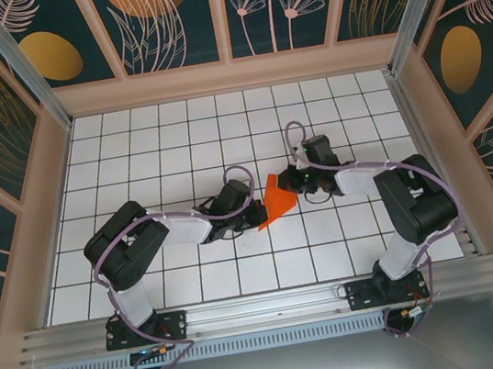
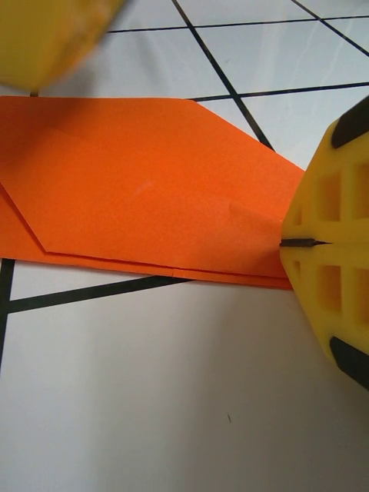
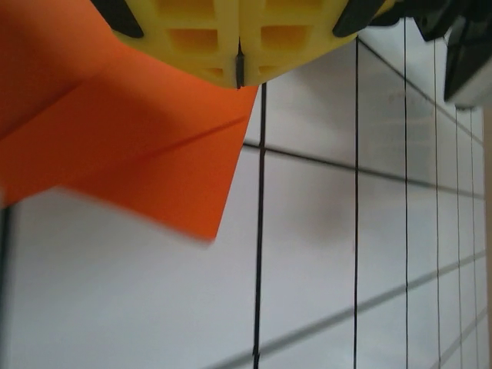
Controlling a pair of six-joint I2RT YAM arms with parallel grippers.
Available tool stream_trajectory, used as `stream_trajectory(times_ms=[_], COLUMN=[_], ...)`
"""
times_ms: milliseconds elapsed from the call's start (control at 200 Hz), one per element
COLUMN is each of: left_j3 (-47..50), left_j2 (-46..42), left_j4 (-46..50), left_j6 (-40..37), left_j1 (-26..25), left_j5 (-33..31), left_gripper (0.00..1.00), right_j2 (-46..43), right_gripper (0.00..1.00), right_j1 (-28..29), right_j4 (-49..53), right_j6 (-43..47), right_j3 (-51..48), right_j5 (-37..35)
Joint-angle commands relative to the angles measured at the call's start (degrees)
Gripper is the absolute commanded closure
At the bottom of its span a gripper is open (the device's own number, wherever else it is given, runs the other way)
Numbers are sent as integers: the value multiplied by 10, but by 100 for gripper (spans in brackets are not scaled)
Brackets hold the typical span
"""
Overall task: Fold a paper plane with a square sheet of paper (pick it up from the middle)
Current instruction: Fourth fold the wing at the center of the table.
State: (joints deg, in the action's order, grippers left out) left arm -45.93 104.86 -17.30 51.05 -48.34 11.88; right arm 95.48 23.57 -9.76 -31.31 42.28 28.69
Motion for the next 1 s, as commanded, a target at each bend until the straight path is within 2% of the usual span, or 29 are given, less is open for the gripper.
stream_trajectory(times_ms=[0,290,550,836,996], left_j3=[15,-6,-32,-47,-63], left_j2=[11,-5,-57,0,21], left_j4=[103,101,29,-21,-24], left_j6=[-14,-24,-22,-17,-21], left_j1=[-2,-2,1,9,9], left_j5=[-10,-4,-9,57,66], left_gripper=[100,100,97,100,100], right_j2=[22,65,94,102,102], right_gripper=[100,100,100,100,100], right_j1=[11,15,15,15,15], right_j4=[-22,11,35,38,41], right_j6=[-17,6,19,17,19], right_j3=[-9,-8,-11,-11,-11], right_j5=[23,-6,-36,-29,-29])
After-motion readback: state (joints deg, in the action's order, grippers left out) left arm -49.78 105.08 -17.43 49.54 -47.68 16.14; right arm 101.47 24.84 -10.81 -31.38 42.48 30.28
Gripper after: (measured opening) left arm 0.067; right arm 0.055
